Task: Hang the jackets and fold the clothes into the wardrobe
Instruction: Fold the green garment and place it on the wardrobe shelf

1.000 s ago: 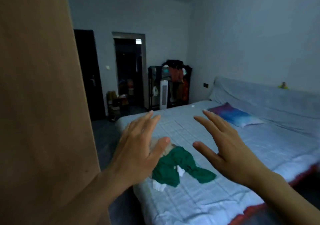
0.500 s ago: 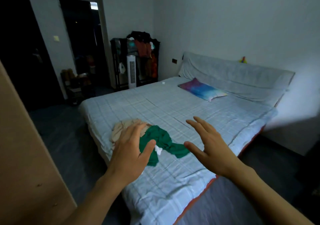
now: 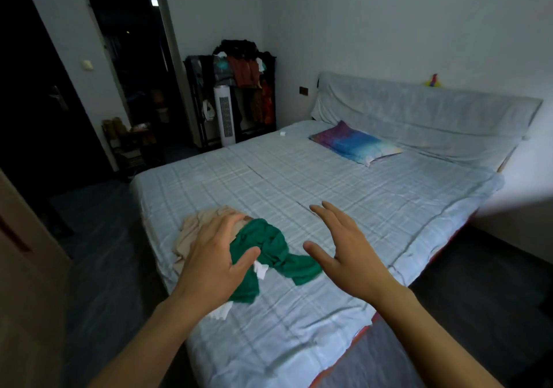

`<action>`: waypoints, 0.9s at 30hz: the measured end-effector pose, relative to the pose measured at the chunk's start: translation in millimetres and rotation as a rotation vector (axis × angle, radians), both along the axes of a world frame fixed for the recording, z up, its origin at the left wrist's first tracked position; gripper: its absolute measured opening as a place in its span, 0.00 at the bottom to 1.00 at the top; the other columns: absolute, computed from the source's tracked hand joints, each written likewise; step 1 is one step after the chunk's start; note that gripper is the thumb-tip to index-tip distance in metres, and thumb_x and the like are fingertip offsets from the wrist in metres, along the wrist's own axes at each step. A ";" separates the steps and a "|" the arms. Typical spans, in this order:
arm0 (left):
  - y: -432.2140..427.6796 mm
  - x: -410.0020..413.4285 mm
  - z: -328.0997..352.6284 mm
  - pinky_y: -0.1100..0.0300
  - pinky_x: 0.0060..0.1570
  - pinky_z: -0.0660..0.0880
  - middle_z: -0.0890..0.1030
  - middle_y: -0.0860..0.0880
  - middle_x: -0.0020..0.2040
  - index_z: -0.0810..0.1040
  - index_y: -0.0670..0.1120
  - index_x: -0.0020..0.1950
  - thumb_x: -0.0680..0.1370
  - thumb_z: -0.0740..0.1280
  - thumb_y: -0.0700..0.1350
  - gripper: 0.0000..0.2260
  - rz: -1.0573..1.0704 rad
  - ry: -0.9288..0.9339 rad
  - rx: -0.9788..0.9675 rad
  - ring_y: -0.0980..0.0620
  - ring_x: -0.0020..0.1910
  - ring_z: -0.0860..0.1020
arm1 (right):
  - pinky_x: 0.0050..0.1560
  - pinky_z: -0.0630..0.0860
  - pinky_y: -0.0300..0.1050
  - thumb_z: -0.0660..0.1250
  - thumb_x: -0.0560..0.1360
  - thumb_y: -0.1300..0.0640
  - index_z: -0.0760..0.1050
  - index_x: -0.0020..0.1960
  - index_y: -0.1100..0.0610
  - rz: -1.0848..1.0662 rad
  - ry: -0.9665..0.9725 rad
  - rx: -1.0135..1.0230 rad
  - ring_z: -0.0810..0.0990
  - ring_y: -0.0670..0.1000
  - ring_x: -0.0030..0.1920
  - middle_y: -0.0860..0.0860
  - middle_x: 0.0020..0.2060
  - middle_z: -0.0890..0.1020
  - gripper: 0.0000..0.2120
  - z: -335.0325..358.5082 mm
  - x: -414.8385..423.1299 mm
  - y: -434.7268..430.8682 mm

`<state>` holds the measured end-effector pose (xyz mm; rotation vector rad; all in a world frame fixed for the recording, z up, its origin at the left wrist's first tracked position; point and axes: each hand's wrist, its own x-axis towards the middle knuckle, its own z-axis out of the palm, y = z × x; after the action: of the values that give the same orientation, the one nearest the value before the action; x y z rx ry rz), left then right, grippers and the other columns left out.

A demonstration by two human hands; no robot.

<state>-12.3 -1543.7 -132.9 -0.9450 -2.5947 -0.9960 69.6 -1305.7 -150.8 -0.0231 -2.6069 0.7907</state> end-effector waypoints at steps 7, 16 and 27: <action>94.4 -39.7 -4.2 0.54 0.71 0.64 0.71 0.54 0.70 0.70 0.52 0.70 0.77 0.70 0.54 0.23 0.092 -0.015 -0.021 0.55 0.69 0.67 | 0.77 0.55 0.48 0.61 0.79 0.40 0.57 0.78 0.46 0.048 -0.061 -0.039 0.53 0.45 0.78 0.45 0.78 0.57 0.30 -13.4 -42.5 94.3; 157.0 -100.8 -21.0 0.54 0.73 0.63 0.68 0.57 0.72 0.68 0.56 0.71 0.77 0.66 0.58 0.23 0.093 -0.072 -0.022 0.56 0.72 0.65 | 0.75 0.51 0.40 0.59 0.79 0.39 0.54 0.78 0.42 0.088 -0.109 -0.069 0.50 0.42 0.77 0.38 0.76 0.53 0.30 -15.7 -113.4 150.5; 181.4 -230.0 -26.6 0.62 0.70 0.59 0.68 0.53 0.73 0.69 0.52 0.72 0.78 0.68 0.54 0.24 0.162 -0.071 0.138 0.56 0.72 0.64 | 0.73 0.50 0.39 0.61 0.79 0.41 0.56 0.78 0.45 0.079 -0.115 0.075 0.51 0.43 0.77 0.45 0.78 0.55 0.30 7.8 -242.2 170.0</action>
<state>-242.3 -1362.3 -159.5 -0.6668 -2.5707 -1.1649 -172.6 -1135.6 -143.0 0.0578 -2.7598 0.7373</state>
